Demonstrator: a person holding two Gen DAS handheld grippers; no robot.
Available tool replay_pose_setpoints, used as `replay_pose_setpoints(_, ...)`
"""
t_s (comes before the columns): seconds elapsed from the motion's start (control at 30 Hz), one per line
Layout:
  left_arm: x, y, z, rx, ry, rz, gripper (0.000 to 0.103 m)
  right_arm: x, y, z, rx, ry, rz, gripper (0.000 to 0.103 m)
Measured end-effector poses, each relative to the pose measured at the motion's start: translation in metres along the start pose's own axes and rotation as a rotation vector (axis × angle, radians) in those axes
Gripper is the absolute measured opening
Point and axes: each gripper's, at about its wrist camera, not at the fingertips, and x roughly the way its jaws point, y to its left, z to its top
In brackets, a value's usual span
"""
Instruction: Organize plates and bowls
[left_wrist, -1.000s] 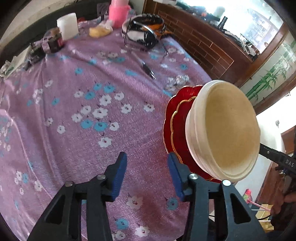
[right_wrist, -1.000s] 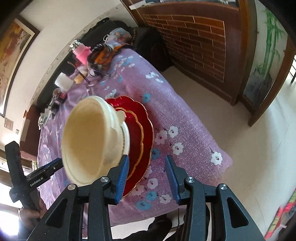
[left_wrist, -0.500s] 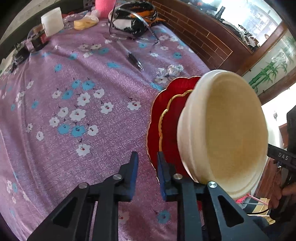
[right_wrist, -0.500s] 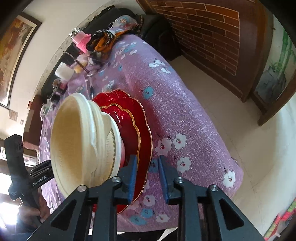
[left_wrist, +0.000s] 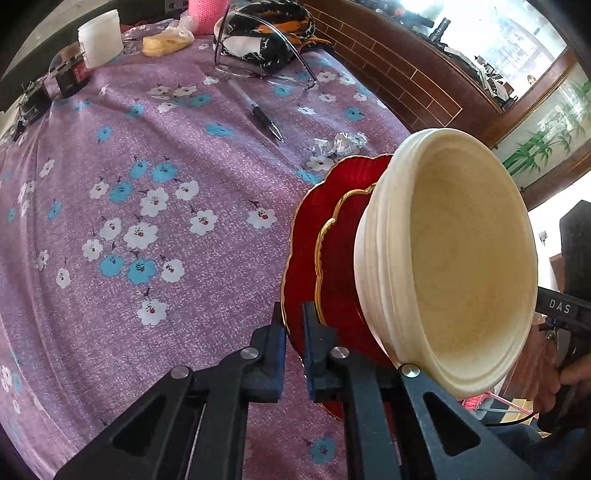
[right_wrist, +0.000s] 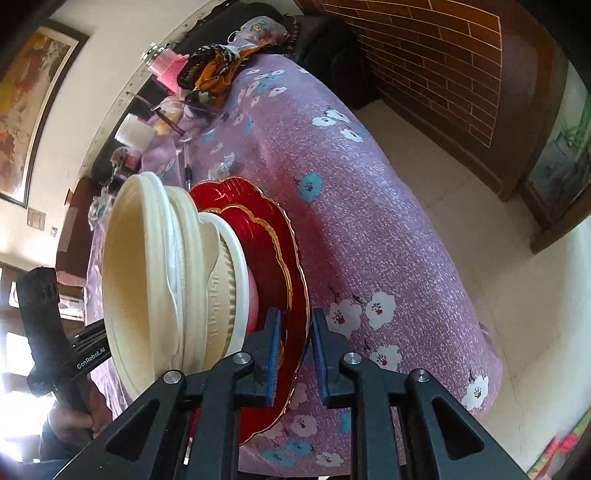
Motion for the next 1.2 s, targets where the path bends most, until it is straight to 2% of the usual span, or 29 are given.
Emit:
replay_pose_setpoints(0.33, -0.024, 0.032, -0.019, -0.078, -0.042, 0.048, 0.008, 0.014, 0.030, 0.003, -0.069, 0.039, 0.012, 0.018)
replay_pose_setpoints(0.53, -0.051, 0.075, -0.038, -0.179, -0.079, 0.092, 0.008, 0.041, 0.079, 0.003, -0.168, 0.094, 0.036, 0.018)
replay_pose_setpoints(0.83, -0.089, 0.159, -0.085, -0.357, -0.119, 0.170, 0.008, 0.098, 0.170, -0.012, -0.330, 0.191, 0.077, 0.018)
replay_pose_setpoints(1.03, -0.105, 0.207, -0.105, -0.420, -0.134, 0.217, 0.008, 0.135, 0.228, -0.021, -0.407, 0.226, 0.105, 0.018)
replay_pose_setpoints(1.2, -0.108, 0.236, -0.109, -0.425, -0.137, 0.241, 0.008, 0.157, 0.262, -0.028, -0.434, 0.219, 0.098, 0.018)
